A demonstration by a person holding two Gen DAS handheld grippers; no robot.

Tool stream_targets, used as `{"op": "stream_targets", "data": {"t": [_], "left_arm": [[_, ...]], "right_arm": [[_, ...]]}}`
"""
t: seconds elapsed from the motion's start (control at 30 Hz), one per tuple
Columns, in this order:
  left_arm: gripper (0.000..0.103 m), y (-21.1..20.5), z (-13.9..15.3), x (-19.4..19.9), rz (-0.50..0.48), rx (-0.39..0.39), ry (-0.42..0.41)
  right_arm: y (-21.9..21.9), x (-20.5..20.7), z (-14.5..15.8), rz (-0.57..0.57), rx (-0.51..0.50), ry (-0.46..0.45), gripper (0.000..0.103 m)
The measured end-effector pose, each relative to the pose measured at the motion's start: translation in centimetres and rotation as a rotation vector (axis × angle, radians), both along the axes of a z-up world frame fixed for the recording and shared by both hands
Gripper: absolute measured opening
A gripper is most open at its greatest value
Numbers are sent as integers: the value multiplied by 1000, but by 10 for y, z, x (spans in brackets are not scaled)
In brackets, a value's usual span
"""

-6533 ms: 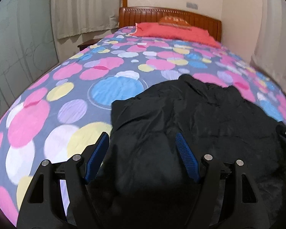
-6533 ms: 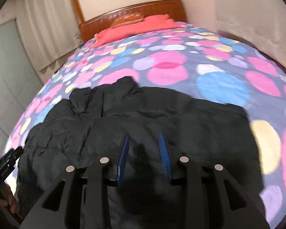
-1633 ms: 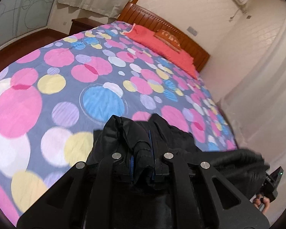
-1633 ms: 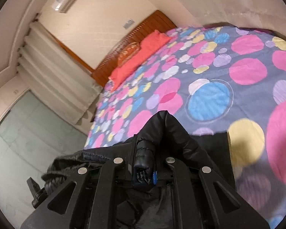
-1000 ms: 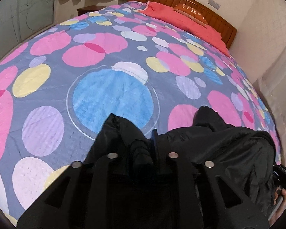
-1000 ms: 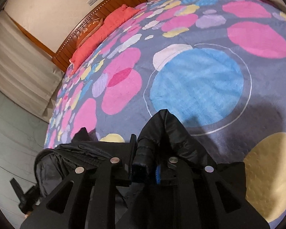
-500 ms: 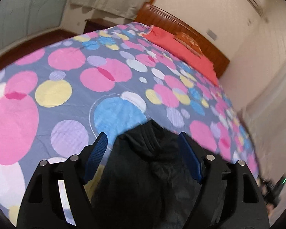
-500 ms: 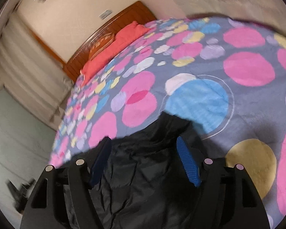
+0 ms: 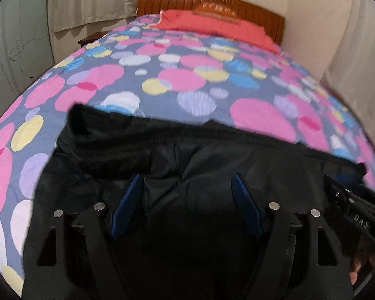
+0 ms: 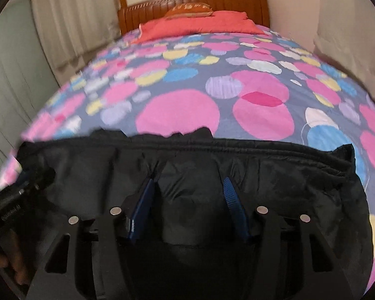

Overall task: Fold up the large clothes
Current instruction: 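Lift the hem with both tools and carry it toward the collar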

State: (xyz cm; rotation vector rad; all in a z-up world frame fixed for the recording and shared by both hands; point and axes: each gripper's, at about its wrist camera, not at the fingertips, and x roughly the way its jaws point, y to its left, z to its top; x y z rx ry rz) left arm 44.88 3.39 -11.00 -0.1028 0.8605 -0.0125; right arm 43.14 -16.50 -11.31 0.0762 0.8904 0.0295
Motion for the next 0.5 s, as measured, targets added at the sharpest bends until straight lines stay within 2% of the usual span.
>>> {"op": "stream_targets", "data": {"t": [0.1, 0.23, 0.4, 0.5], "left_arm": [[78, -4, -21, 10, 4, 33, 26], [79, -21, -32, 15, -2, 148, -3], [79, -27, -41, 21, 7, 185, -1], [79, -19, -31, 18, -17, 149, 27]], "right_arm": [[3, 8, -25, 3, -20, 39, 58], [6, 9, -37, -11, -52, 28, 58], [7, 10, -40, -23, -52, 18, 58], [3, 4, -28, -13, -32, 21, 58]]}}
